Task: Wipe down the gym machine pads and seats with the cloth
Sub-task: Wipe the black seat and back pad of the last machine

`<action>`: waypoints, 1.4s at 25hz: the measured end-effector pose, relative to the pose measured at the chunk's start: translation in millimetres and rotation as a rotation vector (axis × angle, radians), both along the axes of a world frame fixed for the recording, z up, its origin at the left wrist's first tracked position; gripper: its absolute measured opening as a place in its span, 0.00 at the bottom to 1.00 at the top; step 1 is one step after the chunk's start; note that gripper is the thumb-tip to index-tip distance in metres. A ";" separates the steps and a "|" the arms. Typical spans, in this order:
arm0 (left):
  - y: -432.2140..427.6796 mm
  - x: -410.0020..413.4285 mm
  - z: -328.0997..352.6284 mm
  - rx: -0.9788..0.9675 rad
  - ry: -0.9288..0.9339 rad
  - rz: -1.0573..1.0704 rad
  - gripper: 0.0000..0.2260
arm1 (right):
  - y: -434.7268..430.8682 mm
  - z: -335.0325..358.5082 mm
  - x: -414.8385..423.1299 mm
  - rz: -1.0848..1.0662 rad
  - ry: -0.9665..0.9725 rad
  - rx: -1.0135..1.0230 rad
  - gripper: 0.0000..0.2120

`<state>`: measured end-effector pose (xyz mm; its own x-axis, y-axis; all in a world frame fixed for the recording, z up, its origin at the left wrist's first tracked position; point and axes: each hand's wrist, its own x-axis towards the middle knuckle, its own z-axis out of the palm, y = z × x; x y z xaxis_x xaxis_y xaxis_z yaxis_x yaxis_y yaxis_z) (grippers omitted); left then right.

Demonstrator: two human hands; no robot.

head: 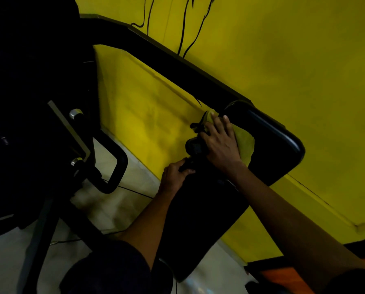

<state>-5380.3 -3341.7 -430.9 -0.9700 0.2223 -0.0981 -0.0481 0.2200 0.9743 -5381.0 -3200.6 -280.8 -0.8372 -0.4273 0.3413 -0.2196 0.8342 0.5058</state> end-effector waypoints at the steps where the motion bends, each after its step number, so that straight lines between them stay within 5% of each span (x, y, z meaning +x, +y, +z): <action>1: -1.2 -0.9 1.2 -0.010 -0.004 0.001 0.24 | 10.3 -0.1 7.8 0.038 0.000 0.001 0.17; 9: 0.8 0.3 0.7 0.021 -0.034 0.037 0.26 | 10.0 -9.3 7.7 0.050 -0.033 0.021 0.22; 18: -37.9 37.0 -62.0 -0.023 -0.037 -0.195 0.32 | 49.2 -80.5 78.9 0.005 -0.156 -0.065 0.30; 35: -35.4 50.8 -125.3 -0.148 0.033 -0.148 0.33 | -20.7 -126.0 31.1 0.074 -0.312 -0.046 0.24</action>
